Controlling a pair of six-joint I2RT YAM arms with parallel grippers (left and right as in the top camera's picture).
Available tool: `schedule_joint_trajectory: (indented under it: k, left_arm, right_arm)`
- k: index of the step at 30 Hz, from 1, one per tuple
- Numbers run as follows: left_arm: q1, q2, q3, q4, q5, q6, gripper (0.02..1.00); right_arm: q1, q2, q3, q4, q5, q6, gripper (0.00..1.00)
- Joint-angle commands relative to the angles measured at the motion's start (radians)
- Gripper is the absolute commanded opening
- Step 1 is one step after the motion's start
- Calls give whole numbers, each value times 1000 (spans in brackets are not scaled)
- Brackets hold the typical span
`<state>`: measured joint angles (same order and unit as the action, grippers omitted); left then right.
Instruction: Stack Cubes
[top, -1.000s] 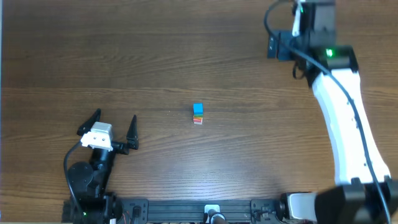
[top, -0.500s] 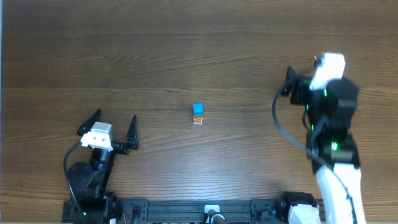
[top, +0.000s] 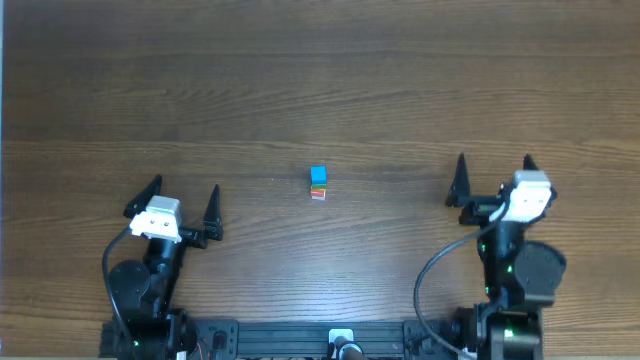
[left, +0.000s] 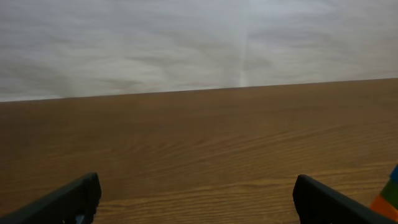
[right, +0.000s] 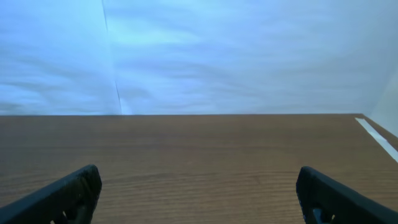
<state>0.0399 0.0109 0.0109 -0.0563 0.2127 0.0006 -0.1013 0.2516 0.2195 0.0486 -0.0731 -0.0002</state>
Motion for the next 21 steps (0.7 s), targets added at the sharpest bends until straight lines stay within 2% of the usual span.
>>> schedule_joint_trajectory:
  k: [1,16,21]
  left_arm:
    - [3,-4,-5,-2,-4,11,1000]
    - [3,-4,-5,-2,-4,11,1000]
    - [3,-4,-5,-2,-4,11,1000]
  right_arm:
    - [10,-120,-86,5,-16,-5,991]
    - [33,-228,-214,3,-10,-5,993]
    - [50,-247,-214,-97,-8,-5,993]
